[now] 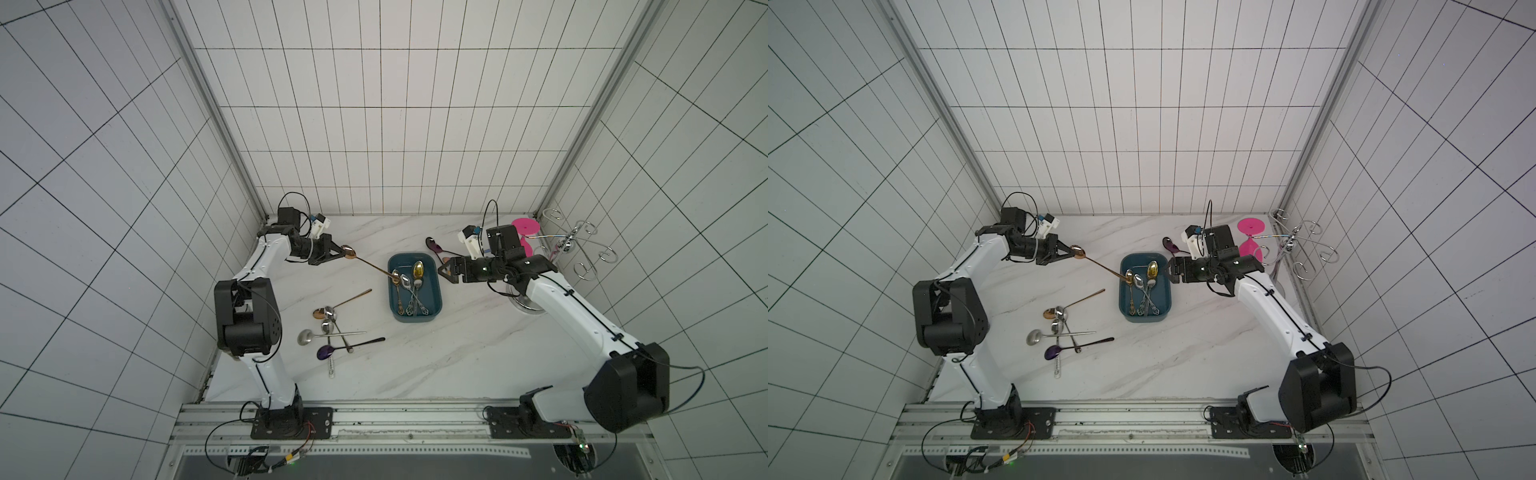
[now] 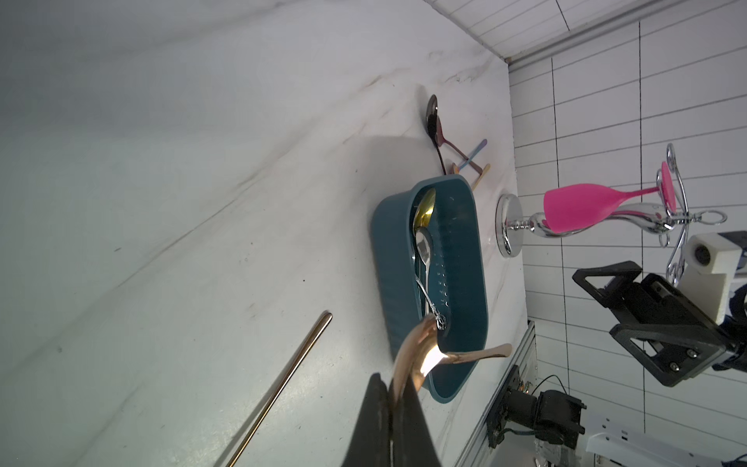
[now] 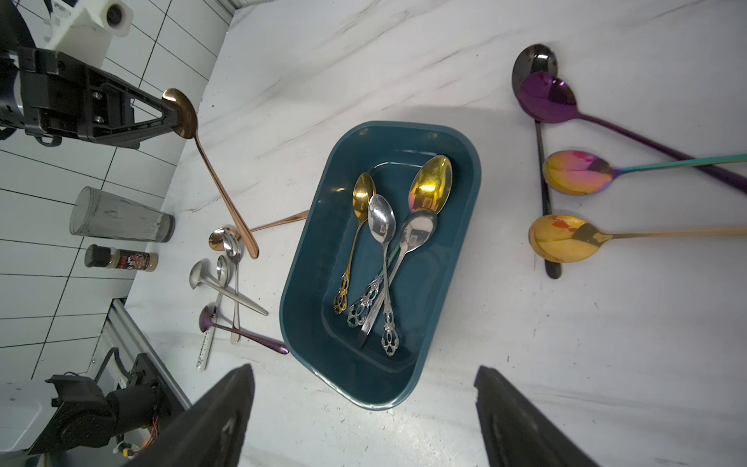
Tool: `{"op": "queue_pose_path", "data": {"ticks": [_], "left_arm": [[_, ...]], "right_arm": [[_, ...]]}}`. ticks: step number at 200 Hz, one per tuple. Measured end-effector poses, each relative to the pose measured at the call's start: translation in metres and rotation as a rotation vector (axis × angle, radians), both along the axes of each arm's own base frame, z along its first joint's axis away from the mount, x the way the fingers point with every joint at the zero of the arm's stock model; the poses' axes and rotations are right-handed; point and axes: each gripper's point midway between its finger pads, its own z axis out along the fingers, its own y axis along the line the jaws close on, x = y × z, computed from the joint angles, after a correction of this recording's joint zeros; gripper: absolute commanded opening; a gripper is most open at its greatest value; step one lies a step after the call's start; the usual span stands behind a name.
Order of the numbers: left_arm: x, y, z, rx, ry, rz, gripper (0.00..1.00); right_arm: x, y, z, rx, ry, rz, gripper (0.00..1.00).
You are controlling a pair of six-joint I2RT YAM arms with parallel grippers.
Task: Put the spoon into the storage box
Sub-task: Pick up the spoon from the center of the board.
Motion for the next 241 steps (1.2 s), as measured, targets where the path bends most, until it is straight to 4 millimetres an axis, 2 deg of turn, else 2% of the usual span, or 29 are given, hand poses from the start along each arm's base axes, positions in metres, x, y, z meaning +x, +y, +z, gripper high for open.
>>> {"op": "queue_pose_path", "data": {"ticks": [38, 78, 125, 175, 241], "left_arm": [[-0.027, -0.042, 0.015, 0.008, -0.069, -0.164, 0.0], [-0.049, -0.073, 0.013, 0.019, -0.082, -0.287, 0.0], [-0.063, -0.089, 0.014, 0.024, -0.092, -0.353, 0.0], [-0.075, -0.107, 0.017, 0.024, -0.108, -0.41, 0.0], [-0.08, -0.113, 0.016, 0.032, -0.109, -0.431, 0.0]], "right_arm": [[-0.011, 0.024, -0.001, 0.038, 0.055, 0.069, 0.87], [-0.024, 0.056, 0.003, 0.081, 0.102, 0.16, 0.85], [-0.039, 0.084, -0.01, 0.087, 0.18, 0.252, 0.82], [-0.053, 0.099, -0.018, 0.092, 0.244, 0.304, 0.79], [-0.069, 0.121, -0.021, 0.096, 0.283, 0.371, 0.74]]}}
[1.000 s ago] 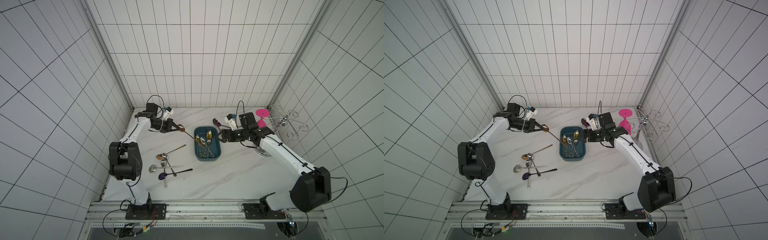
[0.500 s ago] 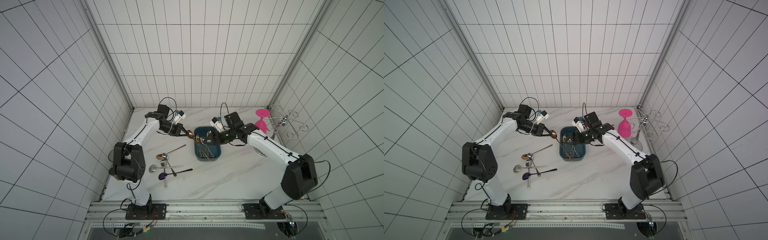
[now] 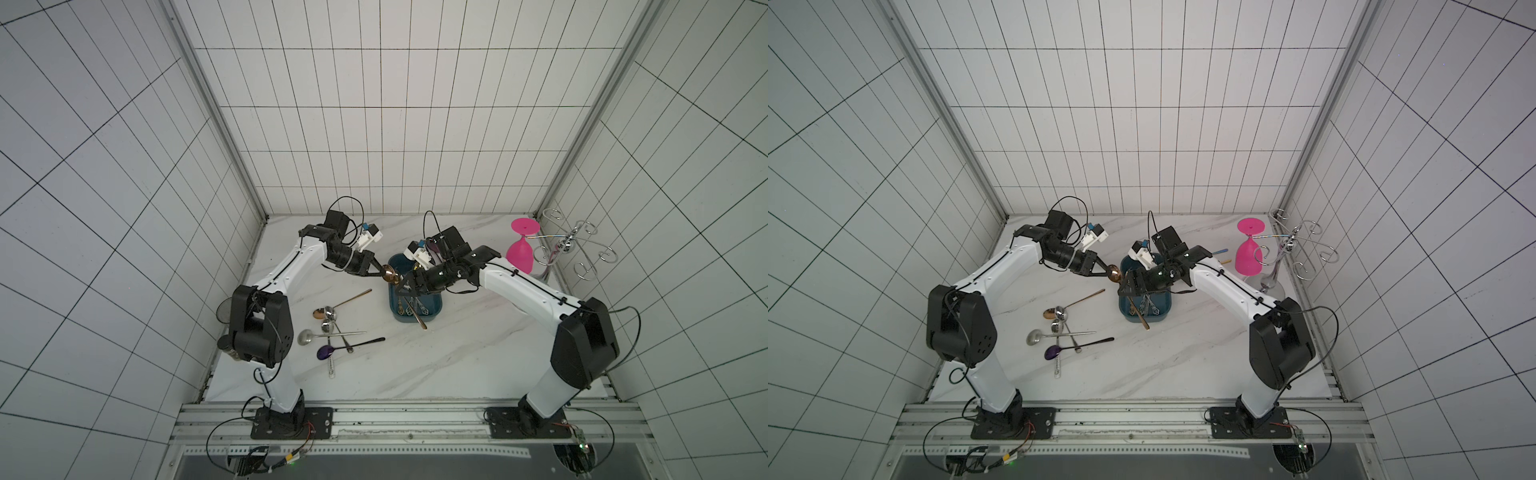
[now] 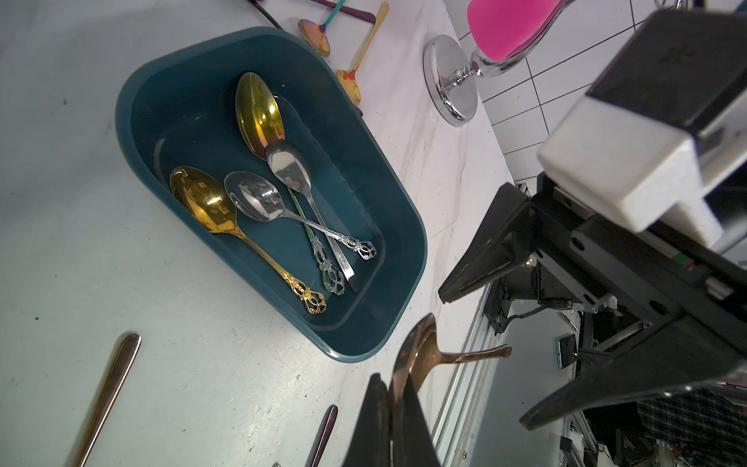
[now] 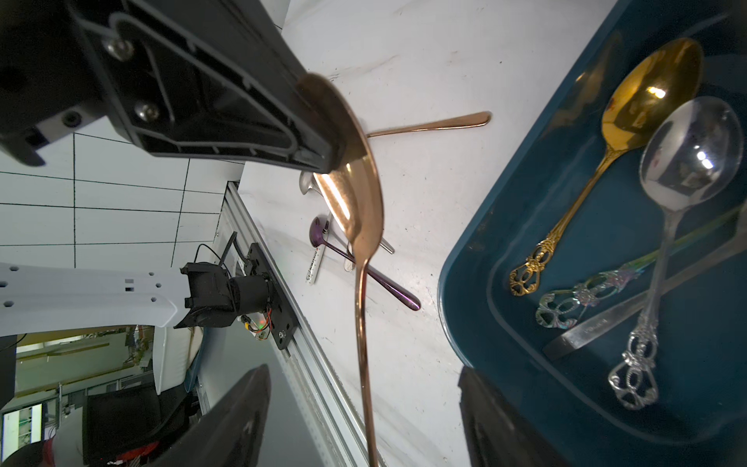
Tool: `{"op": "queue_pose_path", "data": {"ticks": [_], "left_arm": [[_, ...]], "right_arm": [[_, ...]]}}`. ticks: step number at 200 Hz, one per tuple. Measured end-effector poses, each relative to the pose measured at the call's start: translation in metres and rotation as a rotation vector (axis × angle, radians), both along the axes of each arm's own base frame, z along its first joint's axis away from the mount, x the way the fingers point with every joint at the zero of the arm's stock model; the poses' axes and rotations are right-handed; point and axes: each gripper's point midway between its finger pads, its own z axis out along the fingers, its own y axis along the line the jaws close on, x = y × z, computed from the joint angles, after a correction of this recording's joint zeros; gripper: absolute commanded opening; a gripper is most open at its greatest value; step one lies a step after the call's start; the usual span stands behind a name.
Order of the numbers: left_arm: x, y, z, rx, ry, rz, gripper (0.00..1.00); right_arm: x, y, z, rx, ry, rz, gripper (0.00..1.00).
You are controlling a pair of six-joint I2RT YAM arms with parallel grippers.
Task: Put the spoon into the storage box
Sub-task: Pick up the spoon from the center of the board.
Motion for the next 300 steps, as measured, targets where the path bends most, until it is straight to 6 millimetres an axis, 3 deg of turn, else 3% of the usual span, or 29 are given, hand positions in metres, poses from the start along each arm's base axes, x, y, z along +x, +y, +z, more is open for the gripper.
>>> {"op": "queue_pose_path", "data": {"ticks": [21, 48, 96, 115, 122, 147, 194, 259, 300], "left_arm": [[0.0, 0.0, 0.0, 0.002, 0.0, 0.001, 0.0], [0.001, 0.0, 0.0, 0.004, -0.002, 0.002, 0.0], [0.001, 0.0, 0.0, 0.005, -0.002, 0.002, 0.0], [0.001, 0.001, 0.001, 0.002, -0.004, 0.004, 0.02], [0.001, 0.001, 0.002, 0.002, -0.004, 0.005, 0.08], [0.001, 0.003, 0.003, 0.015, -0.013, 0.015, 0.43], [-0.005, 0.011, 0.014, 0.044, -0.082, 0.045, 0.71], [-0.013, 0.051, 0.011, 0.082, -0.151, 0.17, 0.93], [-0.017, 0.078, 0.001, 0.131, -0.196, 0.243, 0.94]], "right_arm": [[-0.003, 0.003, -0.001, 0.001, 0.007, 0.009, 0.67], [-0.006, 0.006, -0.009, -0.007, 0.032, 0.02, 0.51], [-0.008, 0.01, -0.016, -0.012, 0.06, 0.035, 0.0], [-0.009, 0.011, -0.012, 0.003, 0.055, 0.055, 0.0], [-0.009, 0.012, -0.012, 0.003, 0.054, 0.058, 0.0], [-0.009, 0.013, -0.011, 0.007, 0.048, 0.061, 0.0], [0.008, 0.001, -0.016, -0.019, 0.049, -0.006, 0.0], [0.048, -0.025, -0.043, -0.076, 0.078, -0.21, 0.0], [0.067, -0.025, -0.069, -0.121, 0.1, -0.292, 0.0]]}}
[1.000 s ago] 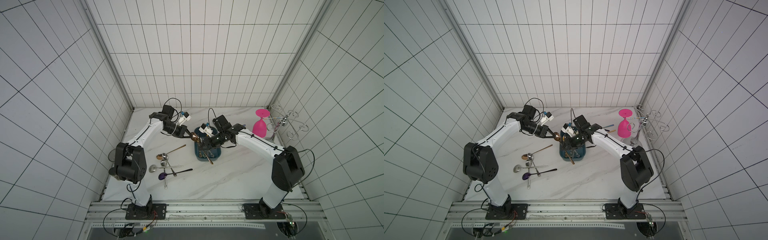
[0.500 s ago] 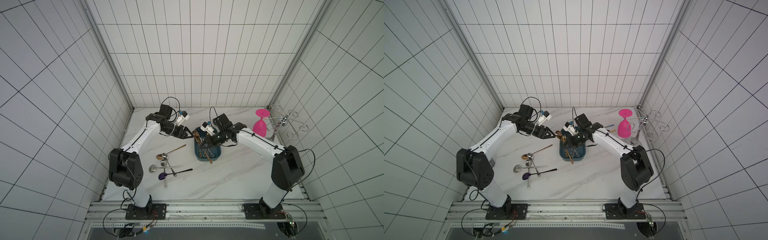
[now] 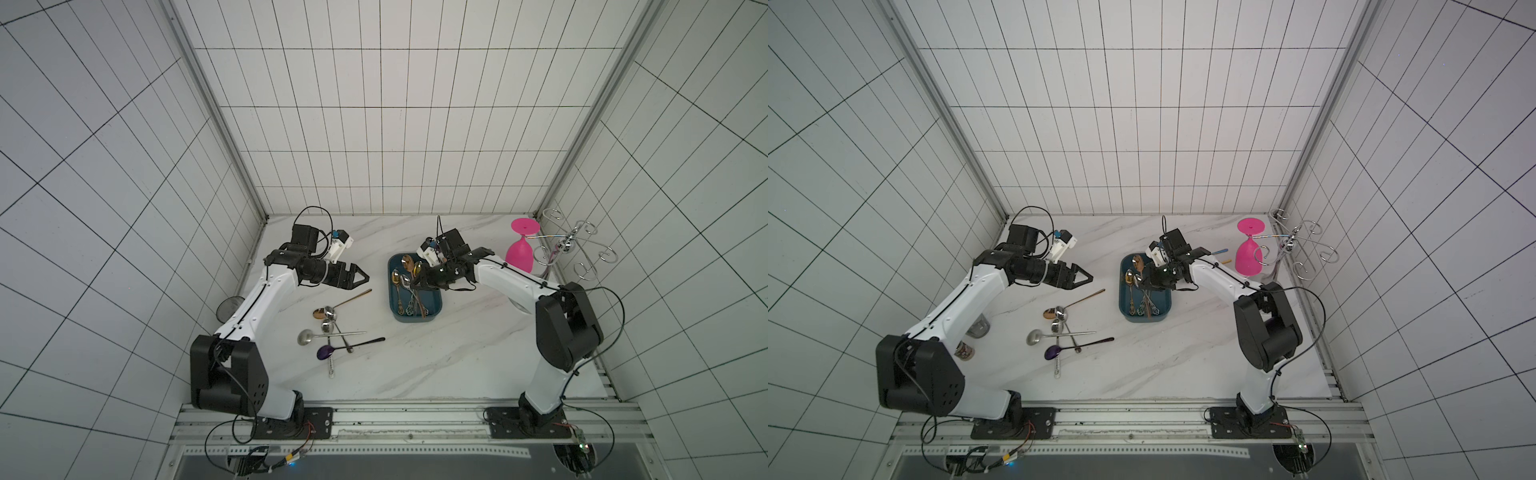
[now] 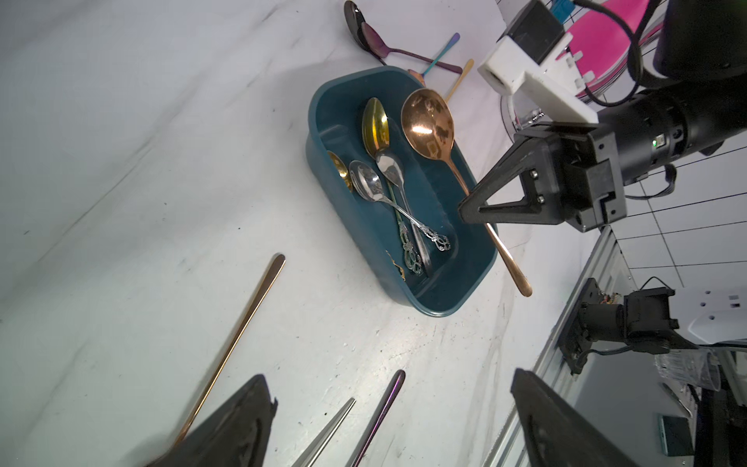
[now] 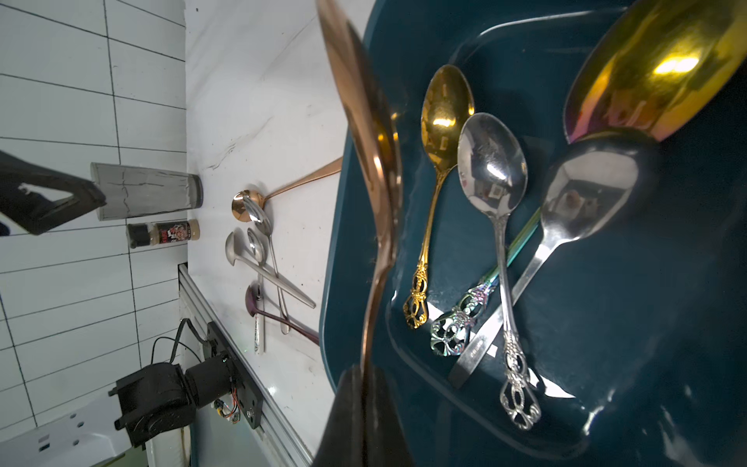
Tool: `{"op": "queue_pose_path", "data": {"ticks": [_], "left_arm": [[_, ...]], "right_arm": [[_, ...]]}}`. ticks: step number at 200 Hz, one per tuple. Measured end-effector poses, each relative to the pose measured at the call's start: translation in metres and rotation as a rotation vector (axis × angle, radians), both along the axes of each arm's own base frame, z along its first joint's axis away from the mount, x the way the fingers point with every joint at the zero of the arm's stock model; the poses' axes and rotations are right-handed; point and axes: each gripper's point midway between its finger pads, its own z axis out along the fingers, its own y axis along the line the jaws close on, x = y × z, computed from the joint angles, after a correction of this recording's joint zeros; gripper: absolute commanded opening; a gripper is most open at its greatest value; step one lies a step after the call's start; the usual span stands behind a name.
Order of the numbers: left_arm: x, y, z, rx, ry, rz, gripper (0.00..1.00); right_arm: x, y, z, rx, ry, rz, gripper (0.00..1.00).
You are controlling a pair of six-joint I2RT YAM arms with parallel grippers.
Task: Put the spoon into the storage box
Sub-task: Place the spoon in the storage box.
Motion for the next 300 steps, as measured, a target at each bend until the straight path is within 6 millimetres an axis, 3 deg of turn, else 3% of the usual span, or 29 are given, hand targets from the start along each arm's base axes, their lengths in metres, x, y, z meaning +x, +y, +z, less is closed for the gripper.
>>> {"op": "queue_pose_path", "data": {"ticks": [66, 101, 136, 162, 190, 215, 269, 300], "left_arm": [[0.004, 0.057, -0.017, 0.084, -0.014, 0.153, 0.93], [-0.002, 0.074, -0.036, 0.153, 0.032, 0.187, 0.91], [-0.004, 0.087, -0.069, 0.254, 0.128, 0.191, 0.81], [-0.008, 0.098, -0.09, 0.325, 0.195, 0.192, 0.76], [-0.01, 0.102, -0.094, 0.359, 0.202, 0.189, 0.65], [-0.011, 0.106, -0.101, 0.382, 0.213, 0.184, 0.61], [-0.014, 0.108, -0.126, 0.402, 0.296, 0.168, 0.54], [-0.016, 0.107, -0.133, 0.399, 0.324, 0.163, 0.48]], "right_arm": [[0.019, 0.001, -0.038, -0.055, 0.046, -0.102, 0.06], [0.024, 0.0, -0.04, -0.063, 0.042, -0.129, 0.22], [0.028, -0.004, -0.036, -0.071, 0.017, -0.143, 0.26], [0.031, -0.006, -0.016, -0.062, -0.044, -0.144, 0.28], [0.032, -0.014, 0.016, -0.057, -0.142, -0.139, 0.34], [0.033, -0.024, 0.044, -0.054, -0.234, -0.136, 0.4], [0.024, -0.058, 0.079, -0.12, -0.399, -0.134, 0.71], [0.018, -0.079, 0.098, -0.154, -0.496, -0.144, 0.81]]}}
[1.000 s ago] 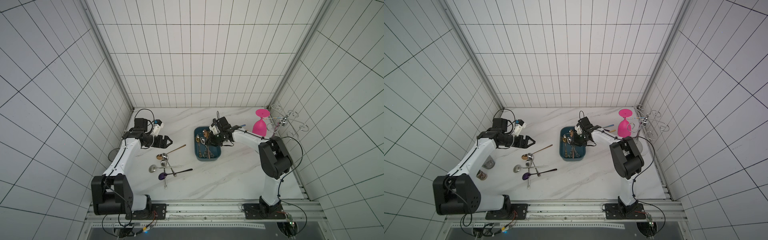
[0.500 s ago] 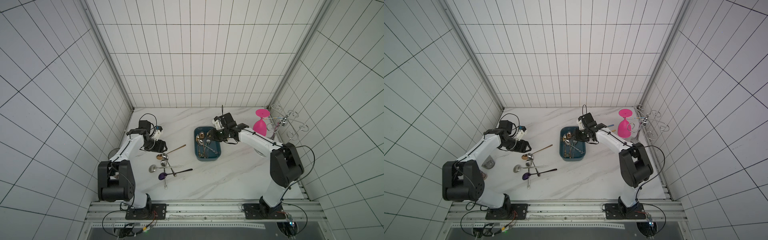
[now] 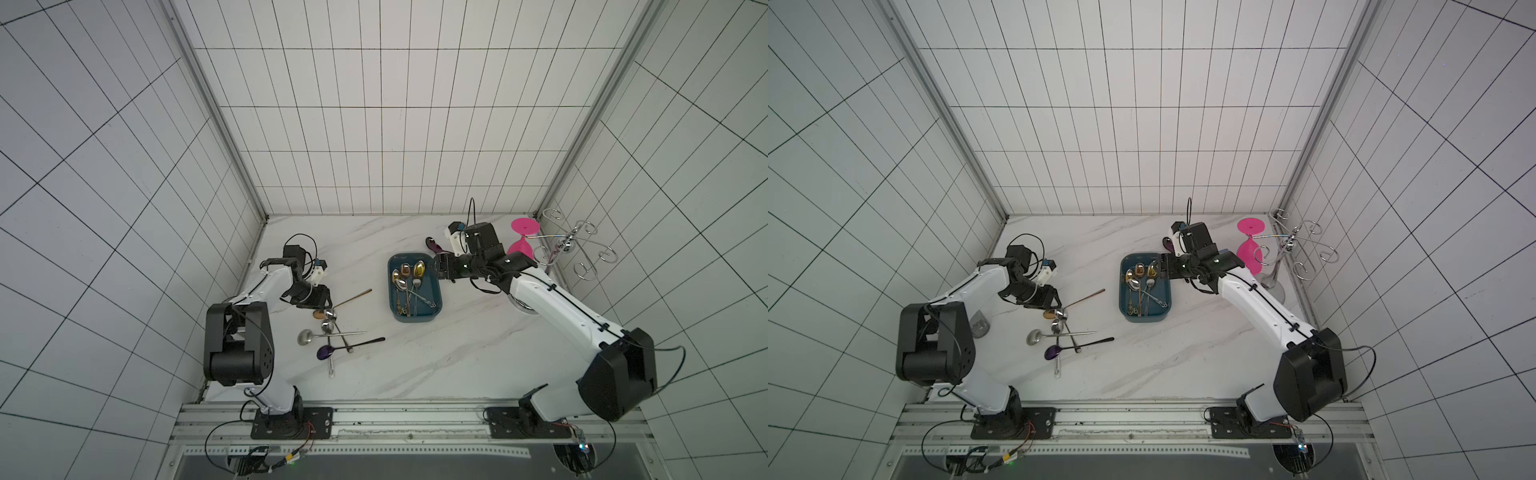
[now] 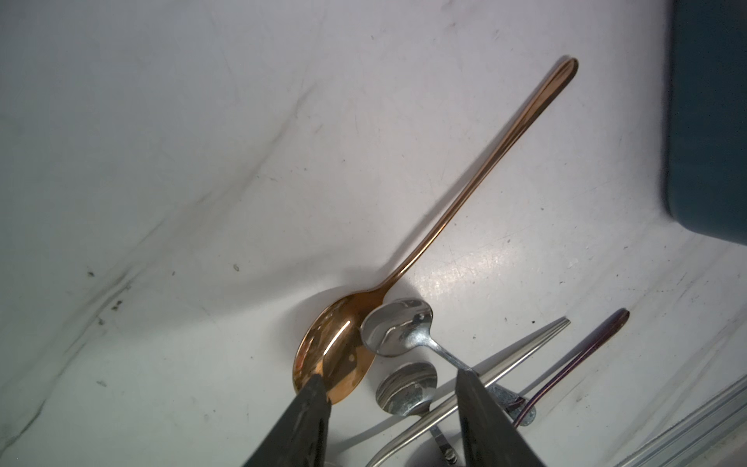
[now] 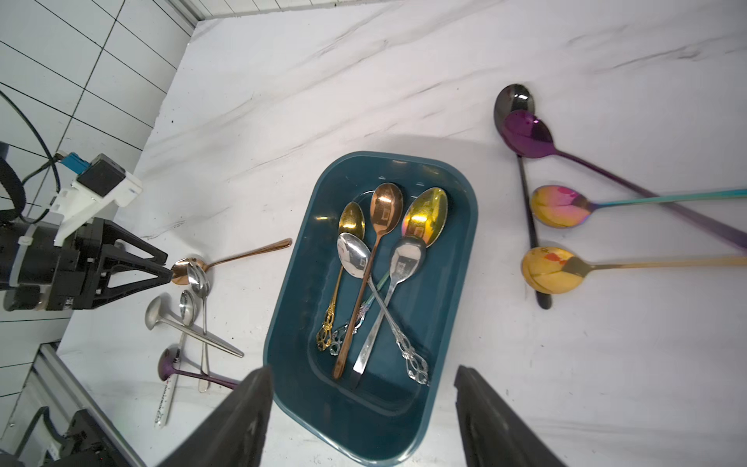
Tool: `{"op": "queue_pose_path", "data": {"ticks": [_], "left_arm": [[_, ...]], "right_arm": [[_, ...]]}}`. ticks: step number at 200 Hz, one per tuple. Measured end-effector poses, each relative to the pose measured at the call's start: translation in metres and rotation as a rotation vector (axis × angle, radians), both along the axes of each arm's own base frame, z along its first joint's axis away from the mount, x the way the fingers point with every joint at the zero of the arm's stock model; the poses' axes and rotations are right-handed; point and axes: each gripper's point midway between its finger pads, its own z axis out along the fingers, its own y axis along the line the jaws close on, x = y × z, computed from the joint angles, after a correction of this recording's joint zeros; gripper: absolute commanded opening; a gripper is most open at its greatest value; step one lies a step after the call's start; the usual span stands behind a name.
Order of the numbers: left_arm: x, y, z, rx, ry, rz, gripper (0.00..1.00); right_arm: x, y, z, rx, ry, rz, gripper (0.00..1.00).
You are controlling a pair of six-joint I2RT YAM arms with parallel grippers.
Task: Put the spoon into the storage box
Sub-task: Place the spoon in the storage box, then pick up the spoon from the center of the board.
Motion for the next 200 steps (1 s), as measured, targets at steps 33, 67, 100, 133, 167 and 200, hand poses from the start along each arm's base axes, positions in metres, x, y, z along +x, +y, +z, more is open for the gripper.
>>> {"op": "queue_pose_path", "data": {"ticks": [33, 67, 100, 133, 167, 200], "left_arm": [[-0.002, -0.004, -0.014, -0.019, 0.06, 0.002, 0.43], [-0.004, -0.009, -0.024, -0.022, 0.114, -0.013, 0.38], [-0.001, -0.014, -0.028, -0.016, 0.13, -0.031, 0.38], [0.001, -0.013, -0.034, 0.016, 0.149, -0.029, 0.39], [0.0, -0.011, -0.039, 0.028, 0.172, -0.02, 0.4], [0.002, -0.013, -0.04, 0.015, 0.184, -0.013, 0.36]], "right_arm": [[-0.005, -0.018, 0.019, -0.032, -0.087, -0.004, 0.89], [-0.011, -0.033, 0.029, -0.052, -0.147, -0.009, 0.94], [-0.018, -0.043, 0.031, -0.06, -0.171, -0.011, 0.97], [-0.02, -0.046, 0.033, -0.058, -0.183, -0.008, 0.97], [-0.02, -0.047, 0.031, -0.06, -0.182, -0.008, 0.97], [-0.02, -0.047, 0.03, -0.058, -0.179, -0.006, 0.97]]}}
